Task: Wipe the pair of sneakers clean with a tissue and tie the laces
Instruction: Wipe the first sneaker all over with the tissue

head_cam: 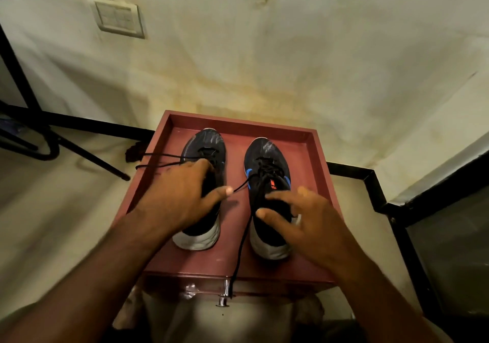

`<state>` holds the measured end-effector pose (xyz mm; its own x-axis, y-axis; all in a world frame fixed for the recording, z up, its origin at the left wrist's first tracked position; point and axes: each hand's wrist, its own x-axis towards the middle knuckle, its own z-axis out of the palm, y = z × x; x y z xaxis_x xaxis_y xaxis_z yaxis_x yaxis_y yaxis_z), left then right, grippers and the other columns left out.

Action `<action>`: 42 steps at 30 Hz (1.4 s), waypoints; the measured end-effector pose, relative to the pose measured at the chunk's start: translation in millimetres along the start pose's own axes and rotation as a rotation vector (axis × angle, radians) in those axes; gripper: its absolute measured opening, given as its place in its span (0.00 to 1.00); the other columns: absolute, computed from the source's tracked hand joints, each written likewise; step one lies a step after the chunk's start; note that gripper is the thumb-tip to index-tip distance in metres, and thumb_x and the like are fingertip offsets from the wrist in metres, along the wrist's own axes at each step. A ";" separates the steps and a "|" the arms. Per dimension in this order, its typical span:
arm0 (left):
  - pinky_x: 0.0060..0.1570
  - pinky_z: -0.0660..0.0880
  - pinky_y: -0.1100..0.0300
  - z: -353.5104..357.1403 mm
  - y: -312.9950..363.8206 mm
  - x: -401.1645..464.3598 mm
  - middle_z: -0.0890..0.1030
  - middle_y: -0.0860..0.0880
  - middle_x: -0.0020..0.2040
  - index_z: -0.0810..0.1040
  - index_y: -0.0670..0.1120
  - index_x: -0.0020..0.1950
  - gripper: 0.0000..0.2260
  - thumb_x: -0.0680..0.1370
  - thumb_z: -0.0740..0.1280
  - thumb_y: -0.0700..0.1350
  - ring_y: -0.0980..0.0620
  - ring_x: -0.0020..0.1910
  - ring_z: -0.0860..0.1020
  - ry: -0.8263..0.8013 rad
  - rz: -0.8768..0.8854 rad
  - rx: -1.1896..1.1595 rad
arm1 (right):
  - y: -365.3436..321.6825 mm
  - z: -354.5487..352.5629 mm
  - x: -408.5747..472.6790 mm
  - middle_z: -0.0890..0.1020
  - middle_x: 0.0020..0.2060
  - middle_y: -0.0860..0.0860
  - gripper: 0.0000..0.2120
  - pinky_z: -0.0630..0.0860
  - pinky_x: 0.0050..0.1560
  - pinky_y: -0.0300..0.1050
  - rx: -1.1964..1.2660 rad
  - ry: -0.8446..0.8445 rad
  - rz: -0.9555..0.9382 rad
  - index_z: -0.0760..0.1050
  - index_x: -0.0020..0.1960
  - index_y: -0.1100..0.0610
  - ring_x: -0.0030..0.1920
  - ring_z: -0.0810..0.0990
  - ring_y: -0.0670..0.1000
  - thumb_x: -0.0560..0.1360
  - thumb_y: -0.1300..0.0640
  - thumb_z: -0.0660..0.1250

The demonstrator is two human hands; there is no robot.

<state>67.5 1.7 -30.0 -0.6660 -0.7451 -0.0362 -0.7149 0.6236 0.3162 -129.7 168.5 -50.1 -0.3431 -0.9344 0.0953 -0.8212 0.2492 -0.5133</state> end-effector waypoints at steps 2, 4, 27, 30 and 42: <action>0.55 0.78 0.51 8.7 1.4 0.3 0.79 0.49 0.58 0.78 0.51 0.59 0.19 0.80 0.63 0.63 0.48 0.55 0.78 -0.012 0.030 0.177 | -5.0 8.4 -5.1 0.72 0.44 0.44 0.31 0.75 0.41 0.39 -0.083 -0.035 -0.029 0.83 0.49 0.46 0.42 0.75 0.42 0.70 0.22 0.58; 0.56 0.77 0.53 12.0 -0.6 -1.1 0.78 0.48 0.58 0.80 0.50 0.56 0.14 0.81 0.63 0.58 0.47 0.55 0.78 0.000 0.045 0.229 | -11.1 7.3 -6.8 0.71 0.41 0.44 0.30 0.73 0.39 0.39 -0.058 -0.088 -0.033 0.81 0.42 0.50 0.40 0.74 0.43 0.71 0.24 0.59; 0.40 0.71 0.55 23.5 67.7 -50.4 0.82 0.48 0.49 0.78 0.52 0.54 0.25 0.77 0.59 0.72 0.43 0.48 0.82 -0.134 0.286 0.255 | 43.7 12.4 22.5 0.86 0.49 0.52 0.04 0.84 0.48 0.46 0.745 0.408 0.374 0.80 0.53 0.52 0.47 0.87 0.50 0.79 0.60 0.72; 0.40 0.70 0.56 23.9 71.9 -48.9 0.82 0.48 0.49 0.79 0.52 0.54 0.23 0.77 0.61 0.70 0.43 0.49 0.82 -0.128 0.235 0.239 | 36.0 10.0 20.2 0.87 0.46 0.51 0.04 0.83 0.43 0.43 0.779 0.428 0.408 0.84 0.50 0.52 0.44 0.88 0.49 0.77 0.60 0.74; 0.45 0.71 0.53 50.7 99.3 -36.6 0.78 0.45 0.62 0.64 0.45 0.66 0.27 0.78 0.69 0.61 0.42 0.58 0.80 -0.062 0.047 0.070 | 36.2 8.3 28.9 0.85 0.52 0.39 0.12 0.71 0.48 0.20 0.426 0.321 0.236 0.85 0.61 0.48 0.48 0.79 0.27 0.80 0.56 0.71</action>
<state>10.1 102.8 -45.4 -0.7095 -0.6999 -0.0825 -0.6943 0.6742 0.2518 -165.6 148.4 -73.0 -0.6704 -0.7254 0.1562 -0.4724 0.2550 -0.8437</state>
